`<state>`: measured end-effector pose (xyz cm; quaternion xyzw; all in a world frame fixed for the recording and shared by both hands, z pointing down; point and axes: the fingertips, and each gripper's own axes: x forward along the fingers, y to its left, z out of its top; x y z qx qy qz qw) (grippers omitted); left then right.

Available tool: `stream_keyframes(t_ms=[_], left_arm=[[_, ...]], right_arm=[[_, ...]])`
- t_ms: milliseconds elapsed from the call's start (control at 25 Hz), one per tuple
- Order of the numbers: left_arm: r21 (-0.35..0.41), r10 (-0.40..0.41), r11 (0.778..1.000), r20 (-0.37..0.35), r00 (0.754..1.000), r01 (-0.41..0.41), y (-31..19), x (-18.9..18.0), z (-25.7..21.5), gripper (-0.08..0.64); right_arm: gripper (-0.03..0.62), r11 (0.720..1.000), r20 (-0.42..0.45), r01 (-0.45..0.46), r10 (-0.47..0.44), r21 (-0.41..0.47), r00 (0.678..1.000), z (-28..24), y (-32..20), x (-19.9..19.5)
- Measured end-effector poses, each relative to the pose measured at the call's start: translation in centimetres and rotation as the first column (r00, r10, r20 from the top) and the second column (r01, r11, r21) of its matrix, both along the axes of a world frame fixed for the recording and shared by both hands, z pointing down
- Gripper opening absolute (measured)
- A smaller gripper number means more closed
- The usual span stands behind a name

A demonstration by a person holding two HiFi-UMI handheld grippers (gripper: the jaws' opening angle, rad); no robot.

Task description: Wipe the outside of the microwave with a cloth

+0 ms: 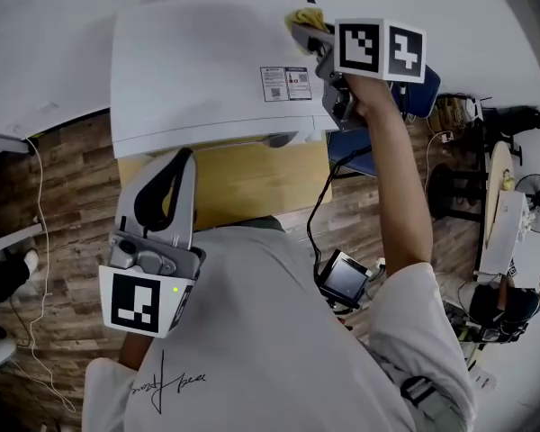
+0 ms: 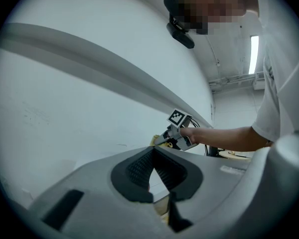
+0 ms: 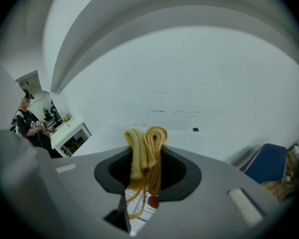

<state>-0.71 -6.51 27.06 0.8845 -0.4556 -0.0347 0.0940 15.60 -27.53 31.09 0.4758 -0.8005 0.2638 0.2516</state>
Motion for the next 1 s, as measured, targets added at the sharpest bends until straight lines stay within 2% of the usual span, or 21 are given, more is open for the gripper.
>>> stream_keyframes(t_ms=[280, 480, 600, 720, 840, 1000], left_arm=[[0.008, 0.021, 1.000, 0.008, 1.000, -0.021, -1.1, 1.9, -0.4, -0.002], [0.006, 0.024, 1.000, 0.010, 1.000, -0.024, -1.6, 2.4, -0.5, -0.002], [0.004, 0.021, 1.000, 0.007, 1.000, -0.021, -1.8, 2.4, -0.3, -0.002], [-0.001, 0.013, 1.000, 0.002, 1.000, -0.013, -1.8, 2.1, -0.1, -0.002], [0.005, 0.006, 1.000, -0.005, 1.000, -0.006, -1.7, 1.7, -0.3, -0.002], [0.004, -0.003, 1.000, -0.002, 1.000, 0.003, -1.3, 0.9, -0.2, -0.002]], right_arm=[[0.123, 0.996, -0.070, -0.084, 0.083, -0.018, 0.994, 1.5, -0.1, 6.5], [0.123, 0.993, -0.187, -0.117, 0.109, -0.029, 0.976, 3.4, 0.0, 9.5], [0.123, 0.990, -0.284, -0.140, 0.132, -0.008, 0.950, 4.2, 0.0, 10.9], [0.121, 0.988, -0.357, -0.152, 0.145, 0.007, 0.923, 5.0, 0.2, 11.5], [0.121, 0.987, -0.338, -0.162, 0.148, -0.013, 0.929, 5.8, 0.8, 10.9], [0.121, 0.986, -0.367, -0.168, 0.159, 0.008, 0.916, 6.0, 1.0, 10.1]])
